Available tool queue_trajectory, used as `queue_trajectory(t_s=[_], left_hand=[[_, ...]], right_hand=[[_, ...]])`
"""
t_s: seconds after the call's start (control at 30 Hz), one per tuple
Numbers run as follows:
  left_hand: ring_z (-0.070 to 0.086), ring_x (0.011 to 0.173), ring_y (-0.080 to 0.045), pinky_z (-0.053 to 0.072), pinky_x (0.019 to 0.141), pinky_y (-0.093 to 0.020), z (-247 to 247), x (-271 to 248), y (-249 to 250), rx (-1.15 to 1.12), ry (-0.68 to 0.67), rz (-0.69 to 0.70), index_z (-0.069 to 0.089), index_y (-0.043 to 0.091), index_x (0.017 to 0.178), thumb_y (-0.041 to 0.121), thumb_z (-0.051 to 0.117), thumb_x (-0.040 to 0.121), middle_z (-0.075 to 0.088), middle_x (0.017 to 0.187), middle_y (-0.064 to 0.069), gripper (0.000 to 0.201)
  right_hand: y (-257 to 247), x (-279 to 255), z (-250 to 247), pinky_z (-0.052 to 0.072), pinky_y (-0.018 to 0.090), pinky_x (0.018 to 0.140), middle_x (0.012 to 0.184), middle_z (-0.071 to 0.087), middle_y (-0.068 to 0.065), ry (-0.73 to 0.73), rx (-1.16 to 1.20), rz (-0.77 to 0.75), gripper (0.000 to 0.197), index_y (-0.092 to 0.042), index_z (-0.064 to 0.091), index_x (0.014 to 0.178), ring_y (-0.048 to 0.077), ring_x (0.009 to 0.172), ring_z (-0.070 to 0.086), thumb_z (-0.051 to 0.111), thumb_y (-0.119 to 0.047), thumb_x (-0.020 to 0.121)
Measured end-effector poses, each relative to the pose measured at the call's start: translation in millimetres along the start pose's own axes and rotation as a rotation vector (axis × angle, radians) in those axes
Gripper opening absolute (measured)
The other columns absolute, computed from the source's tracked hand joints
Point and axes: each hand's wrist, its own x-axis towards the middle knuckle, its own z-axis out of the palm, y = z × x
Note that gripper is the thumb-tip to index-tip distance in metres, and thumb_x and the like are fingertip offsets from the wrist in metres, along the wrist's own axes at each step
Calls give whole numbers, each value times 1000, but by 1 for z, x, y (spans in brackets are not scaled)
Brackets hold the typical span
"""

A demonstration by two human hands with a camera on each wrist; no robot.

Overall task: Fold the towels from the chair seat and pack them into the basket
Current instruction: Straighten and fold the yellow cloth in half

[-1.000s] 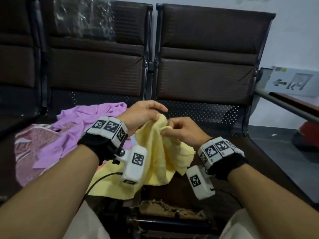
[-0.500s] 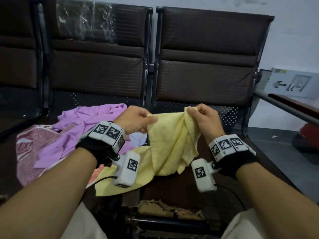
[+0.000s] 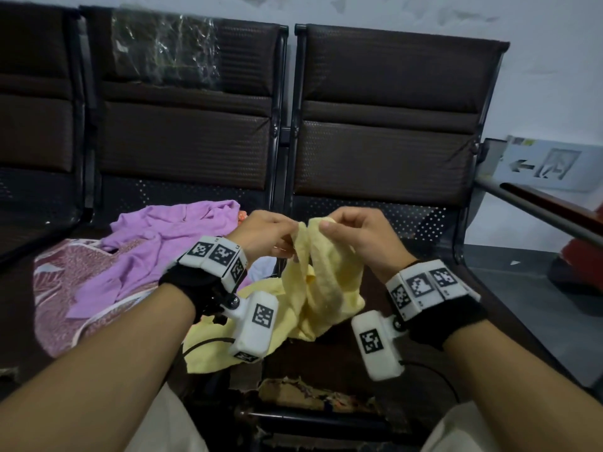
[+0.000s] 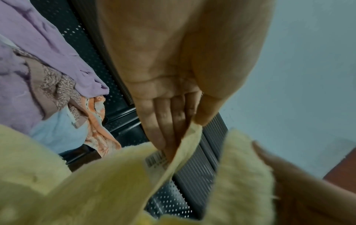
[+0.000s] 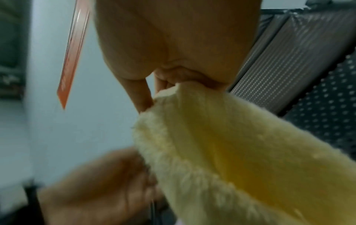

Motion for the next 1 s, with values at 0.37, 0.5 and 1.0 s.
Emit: queue_trajectory(t_s=[0.37,0.5,1.0], left_hand=[[69,67,-19,57,63,-26,9,-3,-2,-86,-159,-10,68,1,87,28,53,94,70,73,-12,31],[70,67,-20,57,62,-28,9,-1,-2,-134,-129,-18,66,1,90,38,53,93,71,71,-11,39],[71,72,-21,58,65,-26,4,-4,-7,50,-83,198,69,7,87,15,67,83,73,76,-10,9]], right_hand=[[18,-3,10,52,31,75,80,68,7,-16,-77,84,5,-11,69,84,15,75,62,68,-14,86],[16,-3,8,53,40,82,88,68,17,-8,-18,65,8,-3,70,89,21,81,63,67,-9,86],[19,-1,15,55,34,75,81,71,3,107,-132,56,15,-12,71,82,15,78,66,75,-27,81]])
